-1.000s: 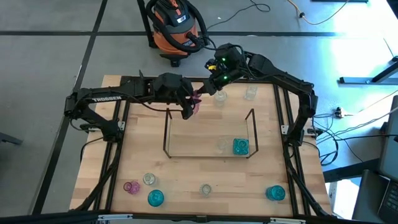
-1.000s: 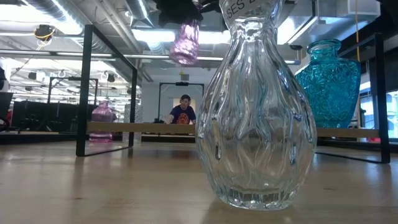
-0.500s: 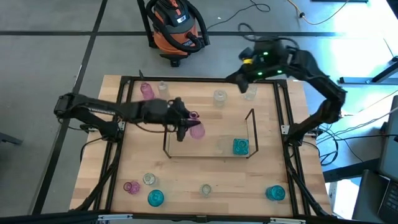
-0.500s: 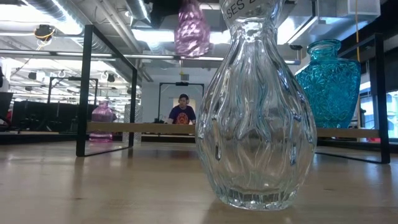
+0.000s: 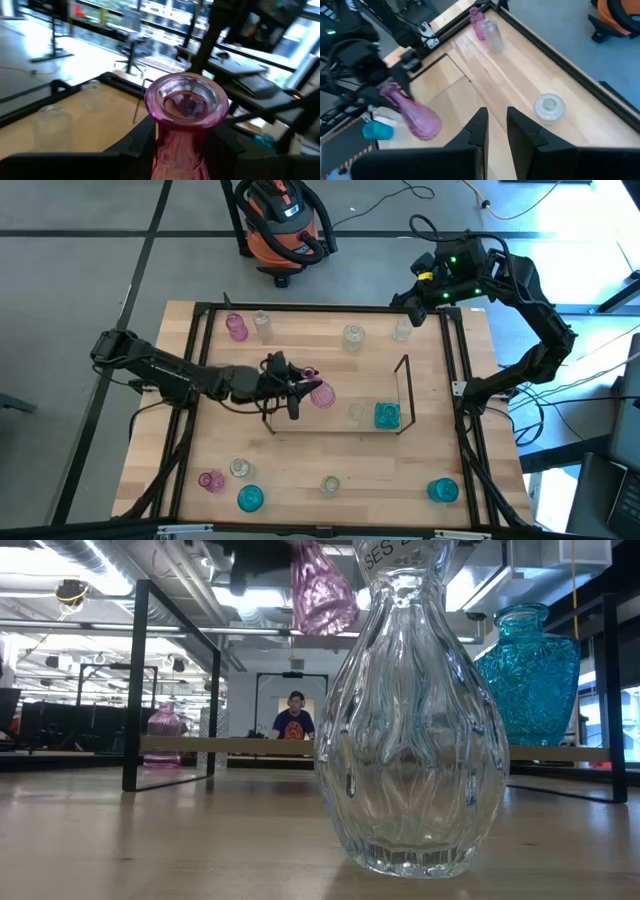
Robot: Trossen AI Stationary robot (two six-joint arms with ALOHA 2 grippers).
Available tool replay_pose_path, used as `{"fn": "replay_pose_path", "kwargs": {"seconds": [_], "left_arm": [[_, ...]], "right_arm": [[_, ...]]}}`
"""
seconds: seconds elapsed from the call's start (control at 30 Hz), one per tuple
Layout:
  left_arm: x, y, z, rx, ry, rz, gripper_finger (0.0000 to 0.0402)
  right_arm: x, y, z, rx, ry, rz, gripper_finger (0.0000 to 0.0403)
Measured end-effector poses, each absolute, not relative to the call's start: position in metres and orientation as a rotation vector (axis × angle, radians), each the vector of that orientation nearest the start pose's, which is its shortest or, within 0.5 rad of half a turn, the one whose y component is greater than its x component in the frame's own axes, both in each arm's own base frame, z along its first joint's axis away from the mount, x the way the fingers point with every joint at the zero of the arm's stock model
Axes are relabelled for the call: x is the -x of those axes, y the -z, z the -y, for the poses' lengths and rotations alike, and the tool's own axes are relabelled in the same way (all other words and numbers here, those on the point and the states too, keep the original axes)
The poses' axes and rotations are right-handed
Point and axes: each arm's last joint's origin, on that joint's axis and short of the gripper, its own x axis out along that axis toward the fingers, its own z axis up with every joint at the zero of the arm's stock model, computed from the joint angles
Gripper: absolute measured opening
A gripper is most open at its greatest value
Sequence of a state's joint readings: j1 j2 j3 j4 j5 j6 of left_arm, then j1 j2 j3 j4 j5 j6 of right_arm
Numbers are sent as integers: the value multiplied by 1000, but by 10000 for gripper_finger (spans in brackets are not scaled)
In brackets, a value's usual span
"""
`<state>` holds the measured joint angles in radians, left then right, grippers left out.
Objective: Sort vases onto shelf
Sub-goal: Put the violet vase on the shelf
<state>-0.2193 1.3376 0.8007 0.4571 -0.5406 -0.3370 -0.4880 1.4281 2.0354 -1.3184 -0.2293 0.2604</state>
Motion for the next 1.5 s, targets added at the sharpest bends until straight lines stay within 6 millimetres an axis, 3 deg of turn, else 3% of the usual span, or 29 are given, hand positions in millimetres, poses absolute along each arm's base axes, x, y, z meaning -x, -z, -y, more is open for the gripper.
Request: {"fn": "replay_pose_path", "kwargs": {"seconds": [0.27,0.43,0.63,0.87,1.07,1.27,1.5], "left_arm": [[-279,-299,113,290,-527,3,118],[-301,-314,153,253,-622,14,118],[-335,-299,183,239,-800,51,118],[-344,-278,205,230,-946,115,118],[-346,-279,204,208,-962,109,118],[-359,-278,182,158,-1002,80,118],[-377,-267,152,197,-879,-15,118]], "right_arm": [[-193,-490,108,-430,322,-657,50],[-191,-490,110,-382,295,-661,50],[-191,-489,109,-376,273,-671,50],[-188,-485,105,-479,234,-723,50],[-182,-487,99,-530,172,-718,50],[-176,-492,95,-445,143,-686,50],[-171,-493,91,-385,89,-688,50]]}}
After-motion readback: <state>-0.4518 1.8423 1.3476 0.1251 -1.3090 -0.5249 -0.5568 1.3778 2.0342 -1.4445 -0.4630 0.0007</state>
